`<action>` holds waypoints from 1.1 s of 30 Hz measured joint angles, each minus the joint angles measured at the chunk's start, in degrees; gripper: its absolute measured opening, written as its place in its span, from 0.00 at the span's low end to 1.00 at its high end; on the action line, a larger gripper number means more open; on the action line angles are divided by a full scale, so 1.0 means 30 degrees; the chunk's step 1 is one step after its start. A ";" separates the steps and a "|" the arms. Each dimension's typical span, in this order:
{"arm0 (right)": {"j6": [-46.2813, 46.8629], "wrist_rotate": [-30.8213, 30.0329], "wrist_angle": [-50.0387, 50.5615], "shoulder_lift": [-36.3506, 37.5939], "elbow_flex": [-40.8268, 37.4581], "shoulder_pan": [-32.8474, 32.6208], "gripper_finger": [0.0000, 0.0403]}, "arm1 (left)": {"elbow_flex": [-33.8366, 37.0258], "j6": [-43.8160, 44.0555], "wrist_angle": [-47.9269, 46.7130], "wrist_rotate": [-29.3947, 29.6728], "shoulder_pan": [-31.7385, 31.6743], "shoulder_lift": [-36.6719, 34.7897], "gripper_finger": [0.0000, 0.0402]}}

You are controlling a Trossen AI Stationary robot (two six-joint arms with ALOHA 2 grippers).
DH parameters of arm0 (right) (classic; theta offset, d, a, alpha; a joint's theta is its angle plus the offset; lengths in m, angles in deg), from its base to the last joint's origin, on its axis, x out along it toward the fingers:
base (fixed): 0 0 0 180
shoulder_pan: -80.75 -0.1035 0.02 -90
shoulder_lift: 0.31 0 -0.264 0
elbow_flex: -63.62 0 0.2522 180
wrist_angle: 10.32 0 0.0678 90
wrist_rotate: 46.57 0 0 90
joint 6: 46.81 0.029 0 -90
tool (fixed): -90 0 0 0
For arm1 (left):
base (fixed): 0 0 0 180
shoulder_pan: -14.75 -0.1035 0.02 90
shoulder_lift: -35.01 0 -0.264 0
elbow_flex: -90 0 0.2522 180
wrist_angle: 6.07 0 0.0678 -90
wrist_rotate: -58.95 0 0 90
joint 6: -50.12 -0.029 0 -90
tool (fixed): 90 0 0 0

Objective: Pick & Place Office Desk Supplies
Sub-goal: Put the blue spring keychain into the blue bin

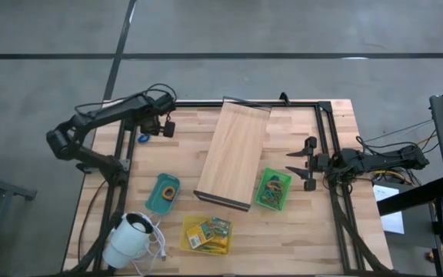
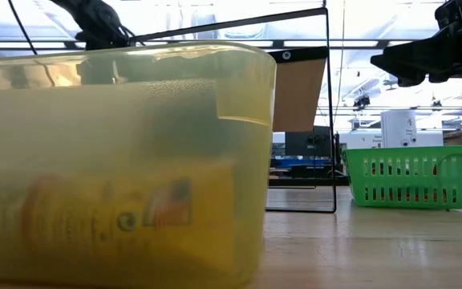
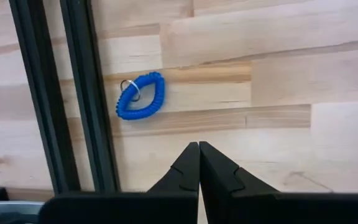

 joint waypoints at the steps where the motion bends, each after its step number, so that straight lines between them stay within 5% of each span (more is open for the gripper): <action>1: 0.0000 0.0000 0.0007 0.0000 0.0000 0.0007 0.51 | 0.0000 0.0005 0.0013 0.0005 0.0021 -0.0084 0.01; 16: 0.0000 0.0000 0.0001 0.0000 0.0000 0.0007 0.51 | 0.2032 -0.1785 0.3231 0.1213 -0.0027 0.0312 0.03; 28: 0.0000 0.0000 0.0003 0.0000 0.0000 0.0007 0.51 | 0.4187 -0.2936 0.5359 0.1195 -0.1029 0.0304 0.40; 33: 0.0000 0.0000 0.0001 0.0000 0.0000 0.0007 0.51 | 0.5176 -0.5100 0.6858 0.1197 -0.1077 0.0304 0.47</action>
